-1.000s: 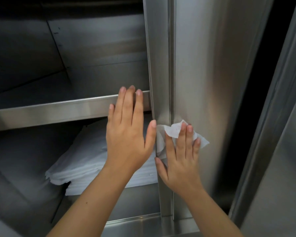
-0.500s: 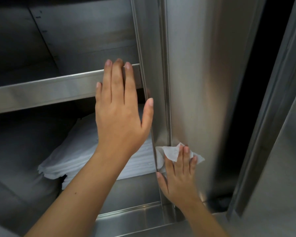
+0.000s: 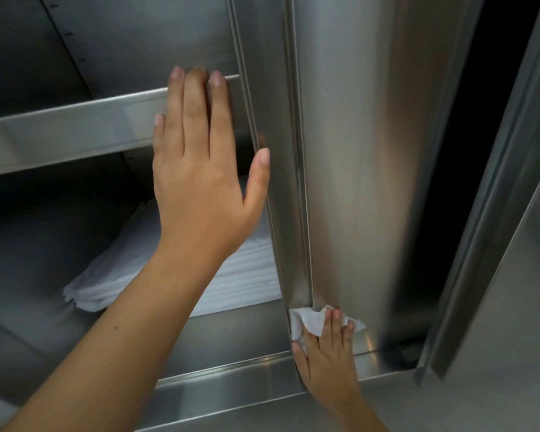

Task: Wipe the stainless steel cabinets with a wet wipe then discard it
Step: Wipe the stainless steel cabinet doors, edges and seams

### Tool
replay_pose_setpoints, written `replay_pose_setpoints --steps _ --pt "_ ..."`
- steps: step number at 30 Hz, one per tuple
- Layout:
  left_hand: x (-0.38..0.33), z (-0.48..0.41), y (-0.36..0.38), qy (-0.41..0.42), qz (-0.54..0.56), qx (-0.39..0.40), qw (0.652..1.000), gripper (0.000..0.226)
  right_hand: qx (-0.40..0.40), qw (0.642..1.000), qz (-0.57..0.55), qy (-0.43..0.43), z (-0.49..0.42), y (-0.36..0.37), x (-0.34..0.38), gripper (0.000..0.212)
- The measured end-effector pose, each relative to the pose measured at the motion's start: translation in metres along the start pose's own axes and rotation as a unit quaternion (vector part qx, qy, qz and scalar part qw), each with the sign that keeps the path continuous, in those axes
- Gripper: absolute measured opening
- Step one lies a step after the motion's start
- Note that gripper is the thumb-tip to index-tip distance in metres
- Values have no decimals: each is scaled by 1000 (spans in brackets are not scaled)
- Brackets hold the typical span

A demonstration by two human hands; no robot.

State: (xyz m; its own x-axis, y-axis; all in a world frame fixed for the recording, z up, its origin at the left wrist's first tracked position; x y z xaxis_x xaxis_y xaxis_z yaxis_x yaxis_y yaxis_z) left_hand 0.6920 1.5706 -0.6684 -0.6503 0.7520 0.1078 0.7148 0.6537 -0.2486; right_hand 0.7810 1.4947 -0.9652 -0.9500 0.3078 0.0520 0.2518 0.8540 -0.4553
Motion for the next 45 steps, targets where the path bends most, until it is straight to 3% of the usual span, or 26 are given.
replay_pose_setpoints --steps 4,19,30,45 --pt "-1 1 2 -3 -5 -7 1000 64 33 999 -11 24 30 5 1 48" --pt "-1 1 2 -2 -1 -7 1000 66 63 997 9 43 50 -7 7 58" --pt "1 -4 -2 3 26 -26 999 57 13 996 -21 90 -60 -32 17 57" --pt "0 -18 -13 -8 -8 0 1000 50 -90 995 -31 15 -206 -92 10 44"
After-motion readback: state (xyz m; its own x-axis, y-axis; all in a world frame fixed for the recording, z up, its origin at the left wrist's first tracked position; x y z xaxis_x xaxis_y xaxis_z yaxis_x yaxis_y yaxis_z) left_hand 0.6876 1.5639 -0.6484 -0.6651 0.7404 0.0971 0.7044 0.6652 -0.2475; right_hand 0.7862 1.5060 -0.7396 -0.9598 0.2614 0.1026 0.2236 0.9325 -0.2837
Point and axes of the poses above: each hand's wrist, its own z-axis away from the middle knuckle, its own y-axis out of the palm, x = y × z, the point moved 2 cm from there along -z, towards the middle knuckle, and after that the axes turned 9 degrees about -x, right-handed, at the moved point
